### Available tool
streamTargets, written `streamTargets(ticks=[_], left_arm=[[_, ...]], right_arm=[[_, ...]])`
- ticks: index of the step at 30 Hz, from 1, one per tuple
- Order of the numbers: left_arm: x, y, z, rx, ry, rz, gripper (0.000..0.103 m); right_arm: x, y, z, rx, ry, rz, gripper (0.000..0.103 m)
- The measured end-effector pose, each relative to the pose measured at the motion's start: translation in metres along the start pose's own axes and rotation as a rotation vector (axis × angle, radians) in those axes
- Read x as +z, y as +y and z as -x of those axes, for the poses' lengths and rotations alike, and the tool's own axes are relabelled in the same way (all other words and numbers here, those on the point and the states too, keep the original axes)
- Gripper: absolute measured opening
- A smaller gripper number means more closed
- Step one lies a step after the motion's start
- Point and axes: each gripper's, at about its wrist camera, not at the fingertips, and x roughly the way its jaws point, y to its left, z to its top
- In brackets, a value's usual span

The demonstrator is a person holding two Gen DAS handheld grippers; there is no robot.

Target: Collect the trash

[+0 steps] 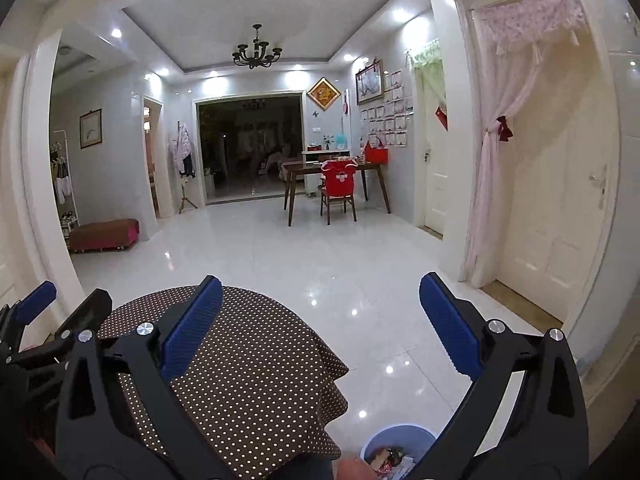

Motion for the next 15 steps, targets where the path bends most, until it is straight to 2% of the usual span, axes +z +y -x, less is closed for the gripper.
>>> streamTargets(ticks=[15], left_arm=[[-0.0056,-0.0060,-0.0053,-0.033,0.025,0.007,0.098]], right_arm=[[-0.0035,-0.0008,0.0028,-0.034,0.000,-0.001,0.097]])
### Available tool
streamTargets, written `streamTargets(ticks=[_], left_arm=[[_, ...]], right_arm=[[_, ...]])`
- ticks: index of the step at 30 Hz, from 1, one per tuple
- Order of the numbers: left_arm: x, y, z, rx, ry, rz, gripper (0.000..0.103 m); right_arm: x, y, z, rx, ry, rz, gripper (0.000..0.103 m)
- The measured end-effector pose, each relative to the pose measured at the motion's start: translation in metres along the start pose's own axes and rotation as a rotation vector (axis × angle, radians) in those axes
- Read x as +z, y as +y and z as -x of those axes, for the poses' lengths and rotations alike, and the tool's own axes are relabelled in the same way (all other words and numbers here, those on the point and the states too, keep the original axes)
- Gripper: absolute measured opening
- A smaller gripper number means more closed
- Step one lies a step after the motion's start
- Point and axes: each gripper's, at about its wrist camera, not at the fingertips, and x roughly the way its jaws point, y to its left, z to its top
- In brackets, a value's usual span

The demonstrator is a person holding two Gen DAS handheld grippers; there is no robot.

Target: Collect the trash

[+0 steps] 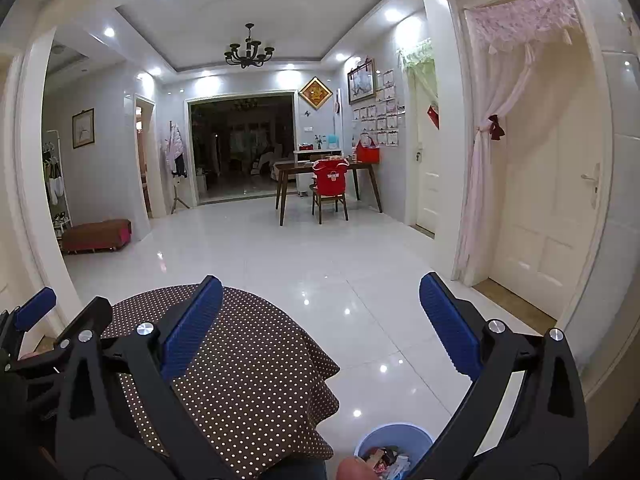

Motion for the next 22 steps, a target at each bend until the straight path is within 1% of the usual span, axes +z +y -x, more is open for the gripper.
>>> streamTargets(ticks=[7,13,17,22], left_arm=[[-0.003,-0.001,0.001,-0.001,-0.014,0.000,0.098],[-0.004,-0.005,0.001,-0.019,-0.023,-0.021,0.098],[-0.006,-0.008,0.003,-0.004,-0.033,-0.041,0.099],[-0.005,-0.011,0.001,0.009,-0.026,-0.035,0.099]], right_arm=[[-0.004,-0.001,-0.003,0.010,0.004,0.001,0.097],[-0.005,-0.001,-0.002,0.014,0.005,-0.002,0.097],[-0.005,-0.002,-0.002,0.015,0.007,-0.002,0.097],[-0.004,-0.004,-0.002,0.021,0.009,-0.005,0.097]])
